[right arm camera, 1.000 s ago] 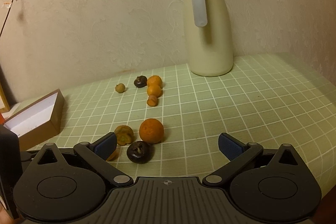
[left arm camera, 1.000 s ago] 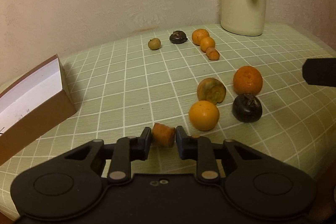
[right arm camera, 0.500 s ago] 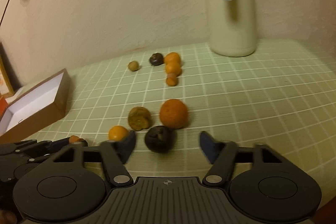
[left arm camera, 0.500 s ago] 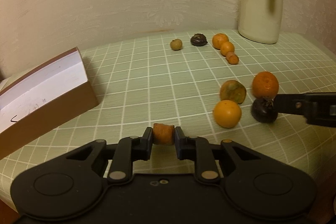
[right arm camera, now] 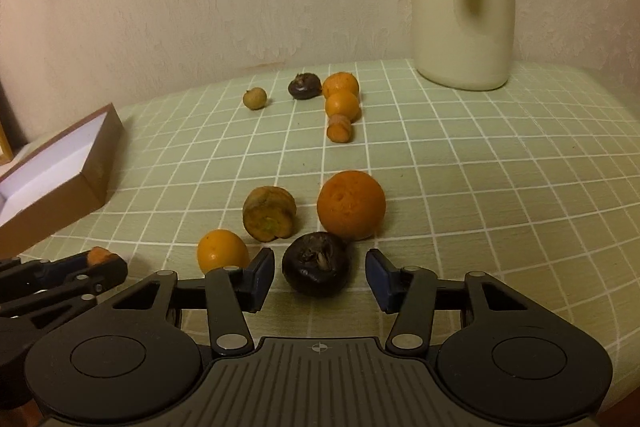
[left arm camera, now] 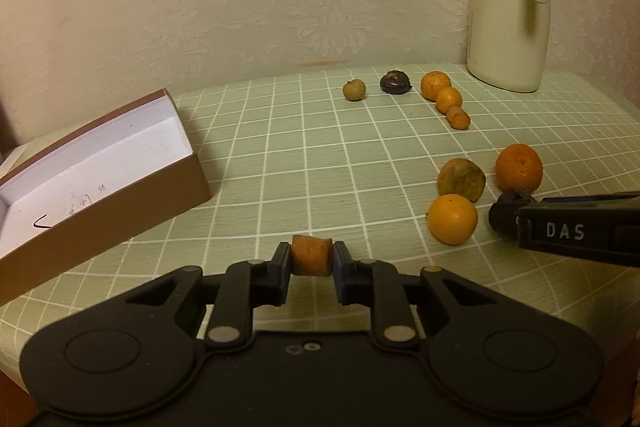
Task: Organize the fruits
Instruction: 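Close the right tool on the dark brown fruit and lift it, then carry the dried orange piece and dark brown fruit over the white box with both tools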
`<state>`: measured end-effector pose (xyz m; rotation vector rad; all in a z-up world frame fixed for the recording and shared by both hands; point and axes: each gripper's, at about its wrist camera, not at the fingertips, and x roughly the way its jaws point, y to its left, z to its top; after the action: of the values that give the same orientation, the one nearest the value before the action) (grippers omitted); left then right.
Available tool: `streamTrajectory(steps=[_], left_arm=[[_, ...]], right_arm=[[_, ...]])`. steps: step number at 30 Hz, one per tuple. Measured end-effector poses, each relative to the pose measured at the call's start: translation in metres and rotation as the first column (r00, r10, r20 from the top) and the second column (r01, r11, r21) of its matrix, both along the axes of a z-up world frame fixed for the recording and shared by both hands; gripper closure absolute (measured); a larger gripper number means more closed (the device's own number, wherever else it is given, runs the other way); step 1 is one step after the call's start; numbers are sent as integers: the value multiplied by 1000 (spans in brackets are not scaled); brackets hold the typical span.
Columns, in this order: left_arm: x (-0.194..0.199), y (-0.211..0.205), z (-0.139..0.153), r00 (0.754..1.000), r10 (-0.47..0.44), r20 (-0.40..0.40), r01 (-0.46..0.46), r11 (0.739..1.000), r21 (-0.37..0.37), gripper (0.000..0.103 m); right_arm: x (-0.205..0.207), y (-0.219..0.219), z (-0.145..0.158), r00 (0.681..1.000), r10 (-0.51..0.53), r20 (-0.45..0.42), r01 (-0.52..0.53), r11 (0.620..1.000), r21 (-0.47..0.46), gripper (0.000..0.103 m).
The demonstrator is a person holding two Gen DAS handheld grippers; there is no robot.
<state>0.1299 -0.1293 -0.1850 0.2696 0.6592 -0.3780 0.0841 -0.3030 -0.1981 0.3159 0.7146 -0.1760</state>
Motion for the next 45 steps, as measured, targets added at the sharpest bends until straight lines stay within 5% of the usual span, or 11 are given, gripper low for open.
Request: streamTrajectory(steps=[2, 9, 22, 34, 45], left_arm=[[1, 1, 0, 1000, 5, -3, -5, 1000, 0, 91], [1, 6, 5, 1000, 24, 12, -24, 1000, -14, 91], [-13, 40, 48, 980, 132, 149, -117, 988, -103, 91], [-34, 114, 90, 909, 330, 255, -297, 941, -162, 91], [-33, 192, 112, 815, 522, 250, -480, 851, -210, 91]], right_arm=[[2, 3, -1, 1000, 9, 2, -9, 1000, -22, 66], [-4, 7, 1, 999, 12, 35, -11, 999, -44, 67], [-46, 30, 68, 955, 71, 290, -37, 992, -122, 67], [-49, 88, 113, 898, 220, 381, -171, 972, -160, 67], [-23, 163, 136, 819, 391, 419, -328, 919, -218, 67]])
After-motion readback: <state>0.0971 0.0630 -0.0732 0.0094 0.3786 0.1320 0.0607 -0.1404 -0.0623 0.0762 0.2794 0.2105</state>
